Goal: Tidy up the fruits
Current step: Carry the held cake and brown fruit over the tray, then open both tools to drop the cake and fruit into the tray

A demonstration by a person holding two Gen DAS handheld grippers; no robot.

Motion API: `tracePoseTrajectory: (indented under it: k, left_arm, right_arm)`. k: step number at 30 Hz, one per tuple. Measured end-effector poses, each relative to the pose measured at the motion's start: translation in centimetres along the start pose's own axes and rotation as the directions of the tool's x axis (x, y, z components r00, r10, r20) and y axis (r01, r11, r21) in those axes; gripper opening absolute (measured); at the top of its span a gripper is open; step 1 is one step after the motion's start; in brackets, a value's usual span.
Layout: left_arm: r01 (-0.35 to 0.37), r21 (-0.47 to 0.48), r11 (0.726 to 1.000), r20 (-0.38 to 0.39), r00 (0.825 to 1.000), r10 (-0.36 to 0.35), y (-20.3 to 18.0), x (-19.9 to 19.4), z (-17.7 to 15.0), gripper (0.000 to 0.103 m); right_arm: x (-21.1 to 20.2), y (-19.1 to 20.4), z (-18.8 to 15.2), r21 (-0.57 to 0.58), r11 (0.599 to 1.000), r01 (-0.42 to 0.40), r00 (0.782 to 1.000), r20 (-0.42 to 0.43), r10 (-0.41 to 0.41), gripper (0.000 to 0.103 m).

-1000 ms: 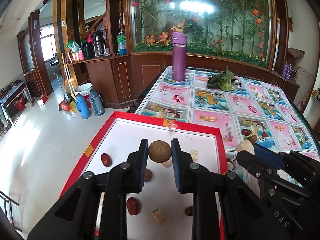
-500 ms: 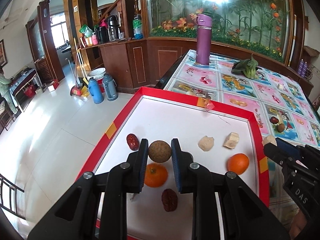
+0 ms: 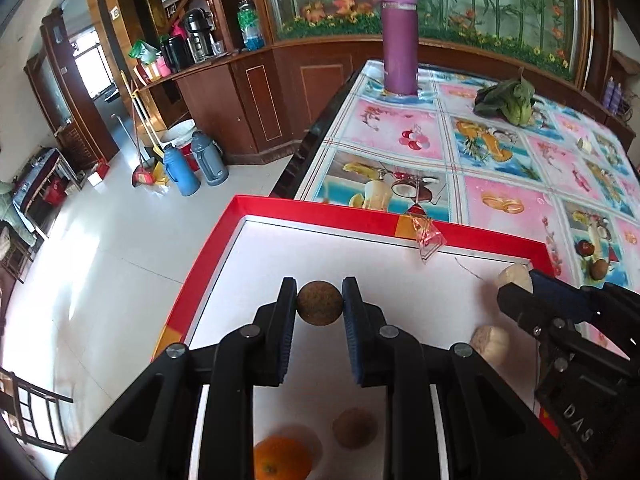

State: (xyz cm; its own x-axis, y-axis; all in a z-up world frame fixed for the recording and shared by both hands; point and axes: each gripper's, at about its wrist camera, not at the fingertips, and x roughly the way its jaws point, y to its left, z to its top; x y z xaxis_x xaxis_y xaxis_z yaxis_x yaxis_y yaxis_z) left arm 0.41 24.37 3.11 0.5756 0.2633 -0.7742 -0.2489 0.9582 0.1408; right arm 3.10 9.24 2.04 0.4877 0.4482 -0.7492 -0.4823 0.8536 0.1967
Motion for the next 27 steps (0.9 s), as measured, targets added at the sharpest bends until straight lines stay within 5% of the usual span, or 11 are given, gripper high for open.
tracePoseTrajectory:
  k: [8, 21, 27]
  left_arm:
    - [0.013, 0.026, 1.0, -0.103, 0.995, -0.01, -0.8, 2.6, 0.2, 0.025]
    - [-0.043, 0.06, 0.997, -0.104, 0.993, 0.049, -1.8, 2.8, 0.4, 0.027]
    - [-0.069, 0.053, 0.996, -0.034, 0.997, 0.071, -1.7, 0.2, 0.3, 0.052]
  right_arm:
    - [1.9, 0.2, 0.7, 0.012, 1.0, 0.004, 0.995, -0.096, -0.003, 0.022]
    - [2.5, 0.0, 0.5, 0.018, 1.0, 0.014, 0.991, -0.131, -0.012, 0.022]
    - [0.0, -1.6, 0.5, 0.051, 0.995, -0.082, 0.994, -0.064, 0.085, 0.023]
